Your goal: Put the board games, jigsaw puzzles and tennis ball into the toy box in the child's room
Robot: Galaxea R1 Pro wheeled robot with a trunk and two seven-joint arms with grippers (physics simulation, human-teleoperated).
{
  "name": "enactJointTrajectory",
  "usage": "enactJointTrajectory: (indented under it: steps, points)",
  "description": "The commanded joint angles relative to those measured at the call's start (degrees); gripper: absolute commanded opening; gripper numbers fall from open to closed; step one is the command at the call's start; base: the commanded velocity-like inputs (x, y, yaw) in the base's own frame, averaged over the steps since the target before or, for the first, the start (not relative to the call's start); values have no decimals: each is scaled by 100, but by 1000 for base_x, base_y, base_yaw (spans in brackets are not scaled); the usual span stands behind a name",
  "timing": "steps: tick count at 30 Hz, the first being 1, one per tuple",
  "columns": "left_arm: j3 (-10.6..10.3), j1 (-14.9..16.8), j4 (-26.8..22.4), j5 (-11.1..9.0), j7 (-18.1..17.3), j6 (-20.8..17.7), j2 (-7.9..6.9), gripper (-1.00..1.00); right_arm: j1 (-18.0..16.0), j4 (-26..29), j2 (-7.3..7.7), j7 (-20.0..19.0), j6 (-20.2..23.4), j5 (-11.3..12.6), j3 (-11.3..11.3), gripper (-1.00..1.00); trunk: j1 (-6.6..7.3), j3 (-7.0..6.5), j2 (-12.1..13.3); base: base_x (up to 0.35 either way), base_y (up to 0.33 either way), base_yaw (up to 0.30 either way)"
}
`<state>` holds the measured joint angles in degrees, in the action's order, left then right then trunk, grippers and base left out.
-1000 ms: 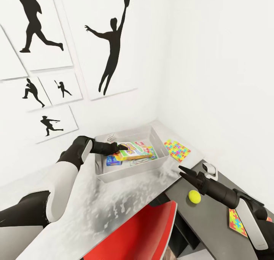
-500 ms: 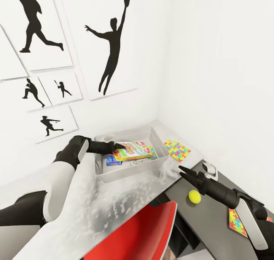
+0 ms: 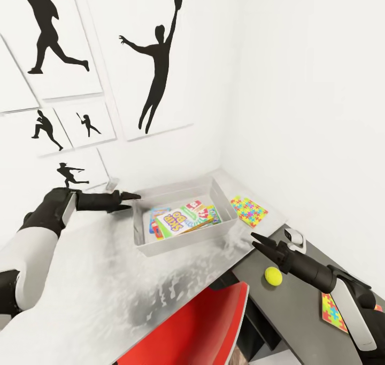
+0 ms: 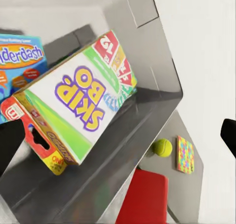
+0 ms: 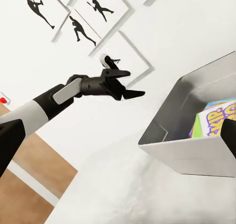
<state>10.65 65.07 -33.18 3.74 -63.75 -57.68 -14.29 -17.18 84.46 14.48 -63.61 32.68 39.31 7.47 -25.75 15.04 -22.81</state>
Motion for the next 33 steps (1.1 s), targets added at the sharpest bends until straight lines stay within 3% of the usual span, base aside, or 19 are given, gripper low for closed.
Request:
enactJointTrajectory:
  steps: [1, 3, 6, 7, 12, 15, 18, 19, 20, 25, 32, 33]
  points:
    - [17, 5, -28, 51, -375, -49, -120, 100, -3, 0, 2, -2, 46, 32, 0, 100, -3, 11, -11, 0, 0, 0]
    - [-4, 5, -56, 73, -927, -51, -341, 100, -3, 0, 2, -2, 46, 32, 0, 100, -3, 11, -11, 0, 0, 0]
    - [-11, 5, -71, 81, -1284, -50, -520, 100, -1, 0, 2, -2, 46, 32, 0, 100, -3, 11, -11, 0, 0, 0]
    - [-11, 3, -77, 74, -1475, -47, -666, 100, -3, 0, 2, -2, 46, 32, 0, 100, -3, 11, -11, 0, 0, 0]
    - [2, -12, -82, 56, -1947, -4, -1103, 100, 1, 0, 2, -2, 46, 32, 0, 100, -3, 11, -11, 0, 0, 0]
    - [-1, -65, -78, 63, -2366, 57, -1474, 100, 2, 0, 2, -6, 46, 38, 0, 100, -3, 11, -11, 0, 0, 0]
    - [2, -236, -59, 55, -2599, 205, -1693, 100, 3, -6, 2, -20, 44, 39, 0, 100, -3, 5, -11, 0, 0, 0]
    - [2, -236, -59, 55, -2599, 205, -1693, 100, 3, -6, 2, -20, 44, 39, 0, 100, -3, 0, -11, 0, 0, 0]
    - [10, -424, -46, 46, -2625, 363, -1818, 100, 3, -10, 2, -44, 42, 40, 0, 100, -3, -5, -11, 0, 0, 0]
    - [160, -960, -20, -37, -2625, 727, -2042, 100, 4, -15, 2, -138, 39, 41, 0, 100, -3, -41, -11, -41, 0, 0]
    - [635, -1802, 7, -318, -2625, 1005, -2161, 100, 4, -17, 2, -249, 30, 38, 25, 100, -3, -101, -11, -172, 0, 0]
    - [635, -1802, 7, -318, -2625, 1005, -2161, 100, 4, -17, 2, -249, 30, 38, 25, 100, -3, -109, -11, -215, 0, 0]
